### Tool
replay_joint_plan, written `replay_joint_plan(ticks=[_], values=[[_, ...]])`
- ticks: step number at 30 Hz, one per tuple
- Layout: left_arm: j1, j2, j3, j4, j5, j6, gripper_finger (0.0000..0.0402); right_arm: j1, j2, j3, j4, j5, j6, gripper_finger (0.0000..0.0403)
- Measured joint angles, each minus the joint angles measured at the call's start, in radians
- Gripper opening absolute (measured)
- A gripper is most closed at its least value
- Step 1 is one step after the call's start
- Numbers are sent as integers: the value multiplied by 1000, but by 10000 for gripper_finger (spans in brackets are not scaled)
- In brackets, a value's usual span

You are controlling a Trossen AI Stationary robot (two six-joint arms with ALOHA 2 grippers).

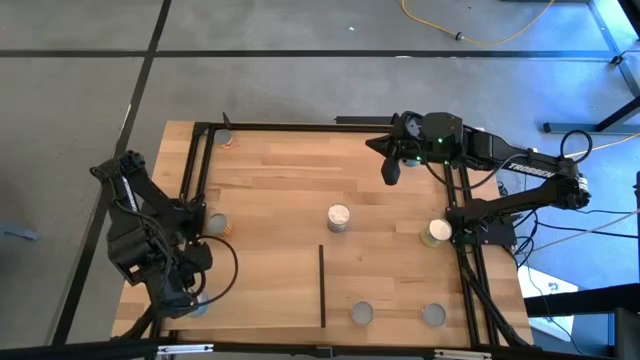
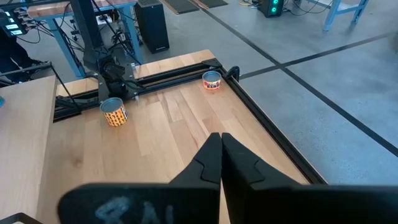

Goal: Pick and place cans onto a shelf
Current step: Put the left canned tomato on the shelf, then put the canned peas on the shelf

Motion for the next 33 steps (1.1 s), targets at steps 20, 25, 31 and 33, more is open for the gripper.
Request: replay_joint_plan(ticks=[20, 25, 31, 33], values=[[96, 0, 61, 0, -291, 241, 0, 0, 0, 0, 0, 0, -52, 4], [178, -7, 61, 0, -442, 297, 0, 0, -1, 82, -151, 7, -54, 4], [279, -38, 63, 0, -730, 333, 0, 2, -2, 249, -439, 18, -99, 4], [315, -46, 63, 0, -786, 351, 0, 5, -1, 290, -526, 18, -110, 4]])
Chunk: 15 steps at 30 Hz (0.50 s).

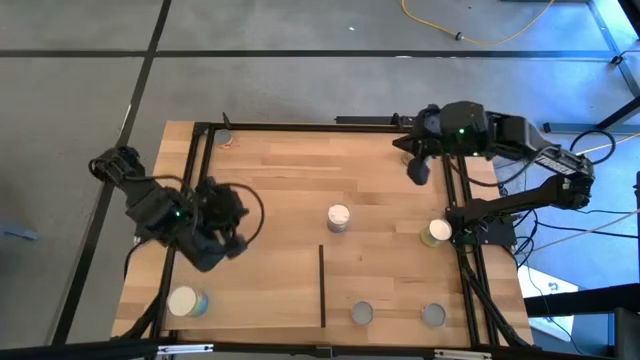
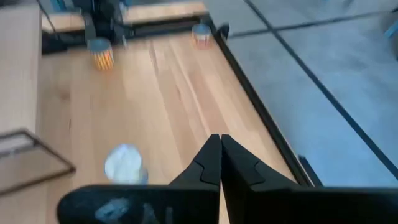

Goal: Pick and place cans onto a shelf
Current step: Put the canned peas on the shelf

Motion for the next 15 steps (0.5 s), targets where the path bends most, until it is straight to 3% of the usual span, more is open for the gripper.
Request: replay_joint_plan(ticks=[5, 15], values=[[92, -9, 0, -1, -94, 10, 0, 0, 0, 39, -116, -1, -44, 4], [191, -9, 0, 0, -91, 55, 0, 0, 20, 39, -122, -131, 61, 30]])
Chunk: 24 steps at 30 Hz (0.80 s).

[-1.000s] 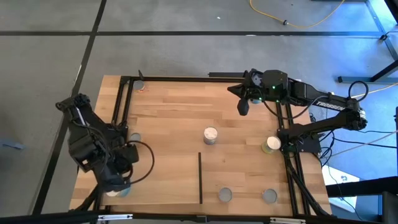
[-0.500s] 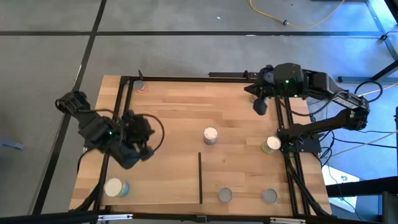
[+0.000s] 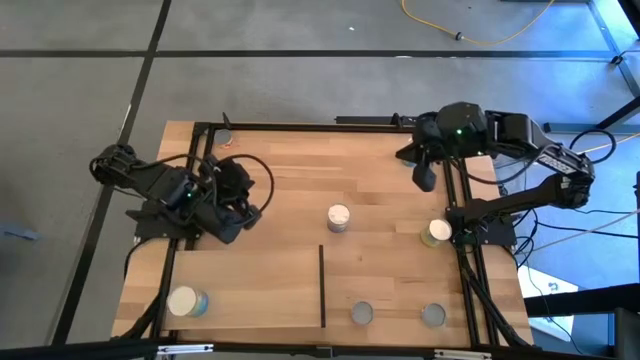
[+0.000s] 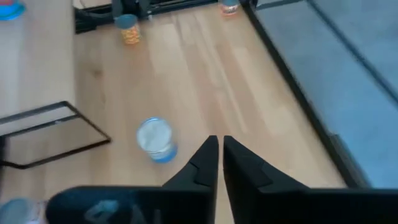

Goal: Pick and place cans onto a shelf
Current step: Put the canned peas on the shelf

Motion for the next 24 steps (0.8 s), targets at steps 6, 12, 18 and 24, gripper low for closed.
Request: replay_joint_plan(ticks=[6, 12, 18, 24], values=[[2, 0, 0, 0, 6, 48, 0, 1, 58, 0, 8, -63, -32, 66], [2, 0, 0, 0, 38, 91, 0, 24, 161, 0, 23, -52, -158, 75], [2, 0, 0, 0, 39, 101, 0, 22, 255, 0, 60, -60, -195, 73], [2, 0, 0, 0, 39, 98, 0, 23, 347, 0, 68, -100, -164, 72]])
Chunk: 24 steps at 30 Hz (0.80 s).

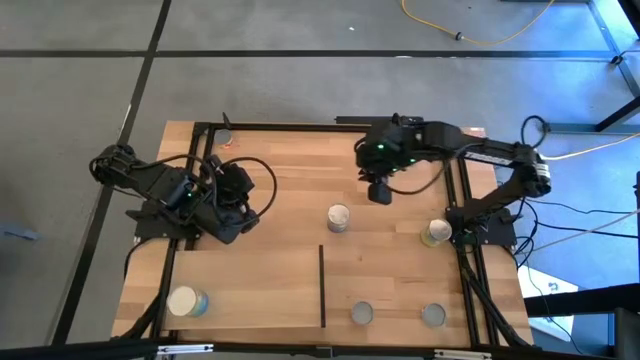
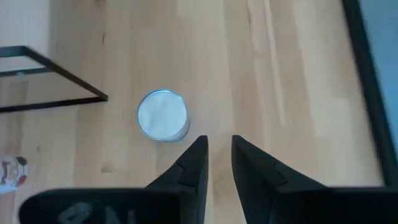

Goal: Pick and place cans onto a shelf
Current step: Put the canned peas on the shelf

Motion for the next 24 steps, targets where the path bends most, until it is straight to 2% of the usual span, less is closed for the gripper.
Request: replay_joint_plan(ticks=[4, 14, 19, 24], values=[[0, 0, 0, 0, 0, -13, 0, 0, 61, 0, 6, -41, 54, 72], [0, 0, 0, 0, -1, -15, 0, 0, 196, 0, 34, -44, 6, 72], [0, 0, 0, 0, -2, -15, 0, 0, 255, 0, 89, -140, 6, 72], [0, 0, 0, 0, -3, -23, 0, -1, 302, 0, 115, -167, -20, 72]])
